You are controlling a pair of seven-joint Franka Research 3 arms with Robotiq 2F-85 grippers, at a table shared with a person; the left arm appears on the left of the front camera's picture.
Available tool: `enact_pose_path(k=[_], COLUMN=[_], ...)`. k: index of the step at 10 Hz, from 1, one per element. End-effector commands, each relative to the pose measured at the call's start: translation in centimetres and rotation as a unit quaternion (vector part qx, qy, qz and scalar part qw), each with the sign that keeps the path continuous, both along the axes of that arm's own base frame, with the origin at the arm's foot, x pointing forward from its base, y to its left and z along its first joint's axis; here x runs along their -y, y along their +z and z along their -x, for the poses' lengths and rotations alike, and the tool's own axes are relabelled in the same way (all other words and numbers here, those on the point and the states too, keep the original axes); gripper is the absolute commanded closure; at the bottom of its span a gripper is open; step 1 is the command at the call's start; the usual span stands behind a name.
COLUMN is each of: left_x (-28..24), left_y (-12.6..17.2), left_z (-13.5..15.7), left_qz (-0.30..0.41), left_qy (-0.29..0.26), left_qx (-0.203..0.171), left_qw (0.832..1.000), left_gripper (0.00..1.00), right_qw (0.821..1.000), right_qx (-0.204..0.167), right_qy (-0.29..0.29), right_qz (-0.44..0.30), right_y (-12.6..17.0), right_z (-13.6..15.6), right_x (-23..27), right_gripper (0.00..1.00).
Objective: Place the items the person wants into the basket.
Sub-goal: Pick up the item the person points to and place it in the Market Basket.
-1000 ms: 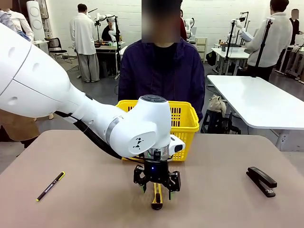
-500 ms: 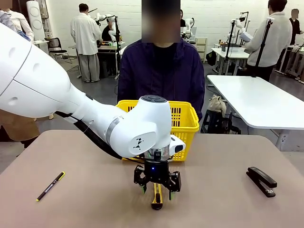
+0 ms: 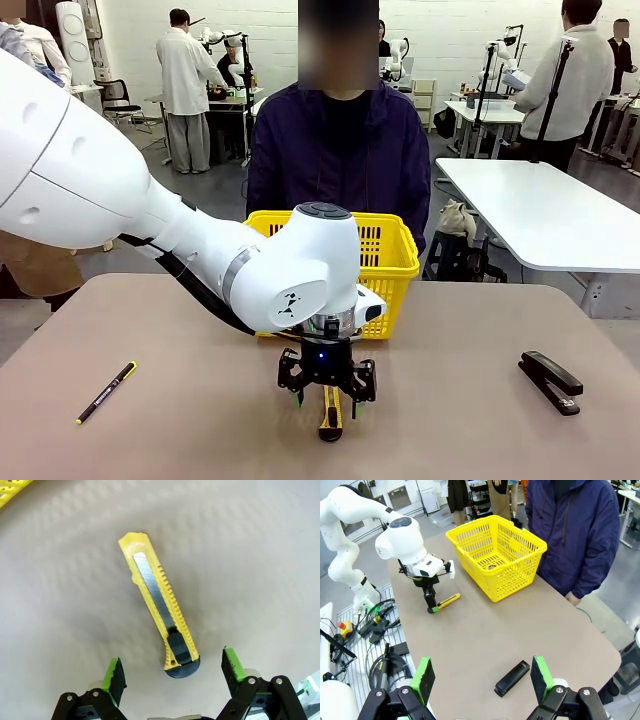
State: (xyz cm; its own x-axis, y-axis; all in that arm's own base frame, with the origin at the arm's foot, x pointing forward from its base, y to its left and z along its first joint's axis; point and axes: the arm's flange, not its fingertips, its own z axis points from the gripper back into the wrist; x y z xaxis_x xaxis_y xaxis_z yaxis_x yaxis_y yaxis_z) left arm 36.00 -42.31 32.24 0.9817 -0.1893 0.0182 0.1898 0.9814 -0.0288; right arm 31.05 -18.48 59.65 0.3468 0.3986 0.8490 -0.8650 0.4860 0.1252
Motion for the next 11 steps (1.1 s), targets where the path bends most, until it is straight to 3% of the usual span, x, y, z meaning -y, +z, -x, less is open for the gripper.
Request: enact_pose_path(k=[1,7,8,9,10,11], left_x=[1.5,1.8,1.8,1.8,1.8,1.7], left_y=[-1.6,-2.6,-2.6,-2.5,-2.4,-2.2], left_z=[0.2,-1.5,-1.4,-1.4,-1.4,-1.7], left_qz=[-0.022,-0.002,0.002,0.006,0.007,0.005], left_qy=[0.052,0.088,0.091,0.094,0.094,0.092], left_qx=[0.021,0.028,0.032,0.032,0.030,0.029], left_qw=[0.998,0.996,0.995,0.995,0.995,0.995], left_gripper=[0.00,0.00,0.39,0.54,0.94,1.00], right_qw=[1.000,1.000,1.000,1.000,1.000,1.000], right_qx=[0.014,0.014,0.014,0.014,0.014,0.014], right_qy=[0.004,0.004,0.004,0.004,0.004,0.004], right_qz=[-0.016,-0.016,-0.016,-0.016,-0.016,-0.016], right_y=[0.0,0.0,0.0,0.0,0.0,0.0], right_z=[-0.2,-0.2,-0.2,-0.2,-0.2,-0.2], right_x=[-0.1,-0.1,-0.1,-0.1,-0.1,-0.1], right_gripper=[0.00,0.00,0.00,0.00,0.00,0.00])
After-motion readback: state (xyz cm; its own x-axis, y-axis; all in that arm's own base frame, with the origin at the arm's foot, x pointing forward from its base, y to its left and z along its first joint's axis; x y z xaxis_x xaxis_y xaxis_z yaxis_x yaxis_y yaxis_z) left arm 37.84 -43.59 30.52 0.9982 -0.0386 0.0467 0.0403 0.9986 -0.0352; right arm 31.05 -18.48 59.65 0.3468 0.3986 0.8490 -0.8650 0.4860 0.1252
